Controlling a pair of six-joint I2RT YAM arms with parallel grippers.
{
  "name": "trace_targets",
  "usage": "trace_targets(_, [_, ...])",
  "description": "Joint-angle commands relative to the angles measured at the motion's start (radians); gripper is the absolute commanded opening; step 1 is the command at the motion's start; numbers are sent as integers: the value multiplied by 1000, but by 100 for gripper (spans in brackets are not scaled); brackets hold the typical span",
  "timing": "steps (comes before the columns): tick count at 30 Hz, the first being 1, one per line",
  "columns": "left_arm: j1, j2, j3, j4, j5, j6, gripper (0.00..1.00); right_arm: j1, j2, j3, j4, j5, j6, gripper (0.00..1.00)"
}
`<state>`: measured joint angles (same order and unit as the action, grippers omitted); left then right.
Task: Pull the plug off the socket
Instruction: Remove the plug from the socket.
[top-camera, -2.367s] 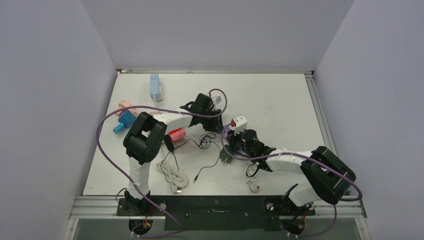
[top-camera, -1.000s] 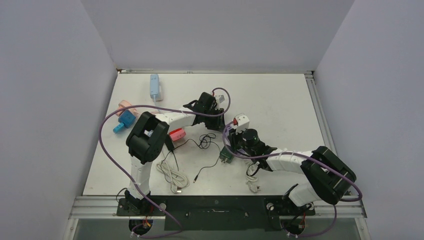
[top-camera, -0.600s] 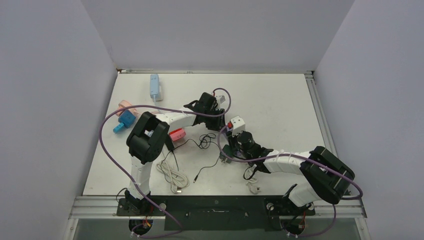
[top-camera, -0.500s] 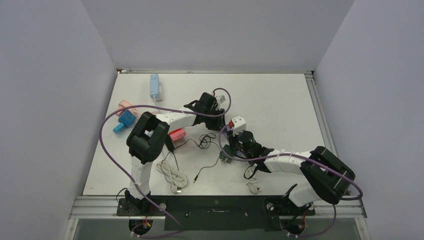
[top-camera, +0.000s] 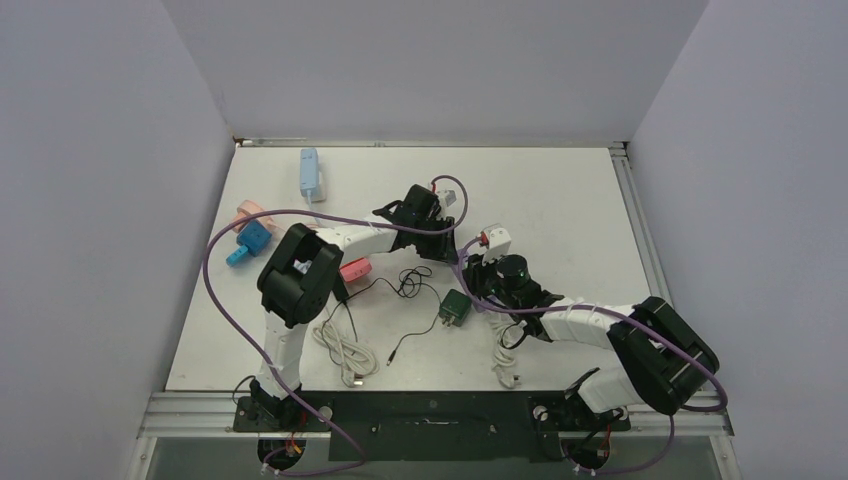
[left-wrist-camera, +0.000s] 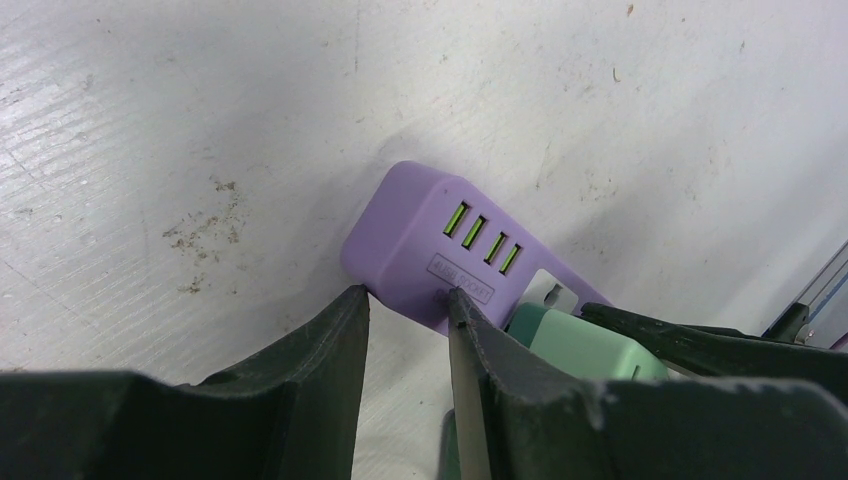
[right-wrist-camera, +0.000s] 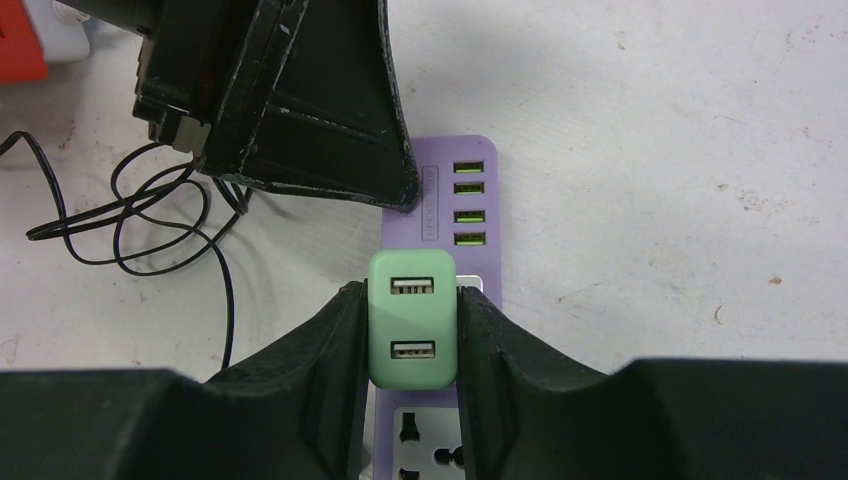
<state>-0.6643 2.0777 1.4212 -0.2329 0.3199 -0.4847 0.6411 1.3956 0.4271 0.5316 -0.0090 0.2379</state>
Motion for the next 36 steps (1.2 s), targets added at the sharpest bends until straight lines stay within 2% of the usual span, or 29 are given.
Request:
trace_targets(1, [-26,77,-25,-118,-70,55,30,-2,-37,-3,66,-30,6,5])
trace_targets(7, [-27,80,-23,-119,-70,54,29,28,-45,4,45,32,-25,5])
trace_targets(17, [-32,90,-22,-123,-74,56,29,182,-9,48,-7,226,-124,5])
trace_targets(28, [-32,89,-21,-127,-76,58,29,171,-34,31,10,228,-100,5])
trace_targets(36, [-32,91,-19,-129,-75,60,29,20,-107,-36,63,55,1,5])
